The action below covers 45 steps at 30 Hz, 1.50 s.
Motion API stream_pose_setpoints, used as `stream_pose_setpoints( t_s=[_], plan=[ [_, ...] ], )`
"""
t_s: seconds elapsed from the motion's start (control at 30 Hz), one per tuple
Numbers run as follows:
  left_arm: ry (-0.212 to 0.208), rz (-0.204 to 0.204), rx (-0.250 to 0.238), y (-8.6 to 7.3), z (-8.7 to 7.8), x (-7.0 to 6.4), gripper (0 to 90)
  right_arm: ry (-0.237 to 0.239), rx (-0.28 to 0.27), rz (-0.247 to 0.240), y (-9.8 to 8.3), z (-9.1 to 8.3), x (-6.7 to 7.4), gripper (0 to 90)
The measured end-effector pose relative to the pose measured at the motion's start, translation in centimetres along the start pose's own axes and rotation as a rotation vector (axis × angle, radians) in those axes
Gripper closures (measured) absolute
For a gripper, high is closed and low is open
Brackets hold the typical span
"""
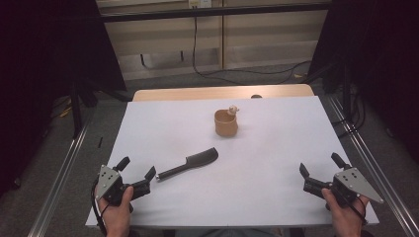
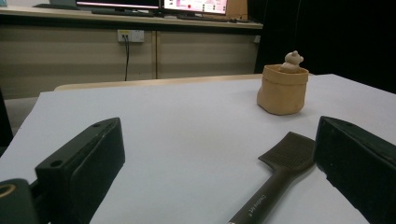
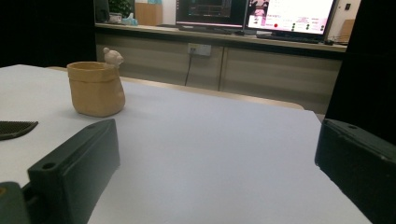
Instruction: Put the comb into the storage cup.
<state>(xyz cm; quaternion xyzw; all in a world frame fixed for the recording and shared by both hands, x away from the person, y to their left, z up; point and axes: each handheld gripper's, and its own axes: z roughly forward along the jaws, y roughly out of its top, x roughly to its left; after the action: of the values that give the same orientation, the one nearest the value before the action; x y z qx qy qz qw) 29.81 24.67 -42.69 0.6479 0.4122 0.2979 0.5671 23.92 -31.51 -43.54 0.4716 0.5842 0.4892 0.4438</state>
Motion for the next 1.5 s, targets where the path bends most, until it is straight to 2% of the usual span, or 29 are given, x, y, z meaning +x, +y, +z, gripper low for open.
stream_pose_setpoints(
  t_s=[0.1,0.13,0.23,0.33,0.5,0.6,0.7,0.77,0.8,0.93,0.97,1.17,1.3,1.37,1.5],
  plan=[
    [-0.003,0.008,0.007,0.1,0.0,0.0,2.5,0.003,0.002,0.007,0.0,0.1,0.0,0.0],
    [-0.015,0.006,0.008,0.1,0.0,0.1,2.4,0.003,0.002,0.006,0.0,0.1,0.0,0.0],
    [-0.022,0.039,0.025,0.6,-0.2,0.2,2.4,0.016,0.005,0.008,0.0,0.1,0.0,0.0],
    [-0.056,0.015,0.040,0.8,-0.2,0.5,2.6,0.040,0.008,0.010,-0.1,0.1,0.1,0.0],
    [-0.099,0.006,0.064,0.9,0.2,0.8,3.3,0.067,0.008,0.014,-0.1,0.2,0.2,0.0],
    [-0.154,-0.016,0.091,0.8,0.8,1.1,3.8,0.073,0.015,0.015,-0.1,0.3,0.2,0.0],
    [-0.183,0.009,0.127,0.9,1.2,1.1,4.2,0.080,0.016,0.013,-0.1,0.3,0.2,0.0],
    [-0.205,-0.003,0.135,1.0,1.5,0.9,4.2,0.083,0.019,0.010,-0.1,0.3,0.2,0.0],
    [-0.214,0.005,0.145,1.0,1.6,0.9,4.1,0.088,0.022,0.015,-0.1,0.4,0.2,0.0],
    [-0.214,0.034,0.158,1.3,1.8,0.6,3.5,0.094,0.018,0.011,-0.1,0.4,0.2,0.0],
    [-0.214,0.030,0.163,1.4,1.8,0.5,3.5,0.094,0.018,0.011,-0.1,0.4,0.2,0.0],
    [-0.255,0.058,0.175,1.6,2.3,-0.2,3.5,0.098,0.018,0.010,0.0,0.3,0.2,0.0],
    [-0.283,0.055,0.175,1.9,2.7,-0.2,2.7,0.104,0.019,0.004,0.0,0.3,0.3,0.0],
    [-0.276,0.077,0.189,1.9,2.9,-0.2,3.3,0.107,0.019,0.006,0.0,0.4,0.3,0.0],
    [-0.288,0.054,0.195,2.1,3.4,0.0,3.0,0.112,0.023,0.005,0.0,0.5,0.3,0.0]
  ],
)
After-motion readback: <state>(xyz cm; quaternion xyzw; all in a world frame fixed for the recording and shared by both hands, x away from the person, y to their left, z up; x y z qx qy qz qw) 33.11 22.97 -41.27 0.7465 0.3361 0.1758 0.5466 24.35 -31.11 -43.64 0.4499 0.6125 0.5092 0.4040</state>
